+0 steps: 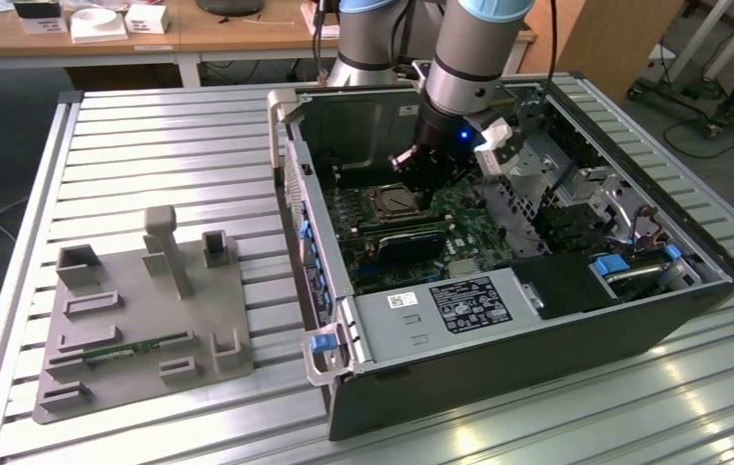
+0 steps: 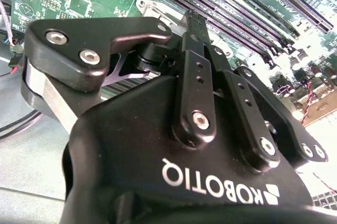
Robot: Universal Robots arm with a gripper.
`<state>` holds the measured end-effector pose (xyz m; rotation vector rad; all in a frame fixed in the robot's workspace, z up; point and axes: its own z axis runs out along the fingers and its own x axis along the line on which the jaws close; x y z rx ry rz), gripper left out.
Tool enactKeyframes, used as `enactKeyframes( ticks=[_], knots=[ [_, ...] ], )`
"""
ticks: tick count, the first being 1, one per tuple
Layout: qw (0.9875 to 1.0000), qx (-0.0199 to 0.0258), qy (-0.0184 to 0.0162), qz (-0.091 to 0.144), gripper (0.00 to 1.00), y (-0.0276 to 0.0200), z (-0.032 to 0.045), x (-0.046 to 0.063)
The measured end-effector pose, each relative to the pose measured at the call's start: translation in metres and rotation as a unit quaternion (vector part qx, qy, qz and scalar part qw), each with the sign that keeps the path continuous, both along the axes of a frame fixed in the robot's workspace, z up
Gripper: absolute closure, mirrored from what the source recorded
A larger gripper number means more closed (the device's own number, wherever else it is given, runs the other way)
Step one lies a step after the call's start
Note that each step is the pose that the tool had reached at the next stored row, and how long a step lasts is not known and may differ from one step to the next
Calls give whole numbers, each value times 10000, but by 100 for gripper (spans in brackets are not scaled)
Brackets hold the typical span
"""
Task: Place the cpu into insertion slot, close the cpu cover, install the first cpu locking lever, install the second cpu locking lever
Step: 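Install the second cpu locking lever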
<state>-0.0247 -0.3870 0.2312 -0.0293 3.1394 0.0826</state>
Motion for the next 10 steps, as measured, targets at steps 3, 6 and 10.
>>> enactKeyframes(
  ticks=[3,6,10],
  knots=[
    [10000,0,0,0,90,0,0,-5],
    [10000,0,0,0,90,0,0,-10],
    [10000,1,0,0,90,0,0,-27]
  ],
)
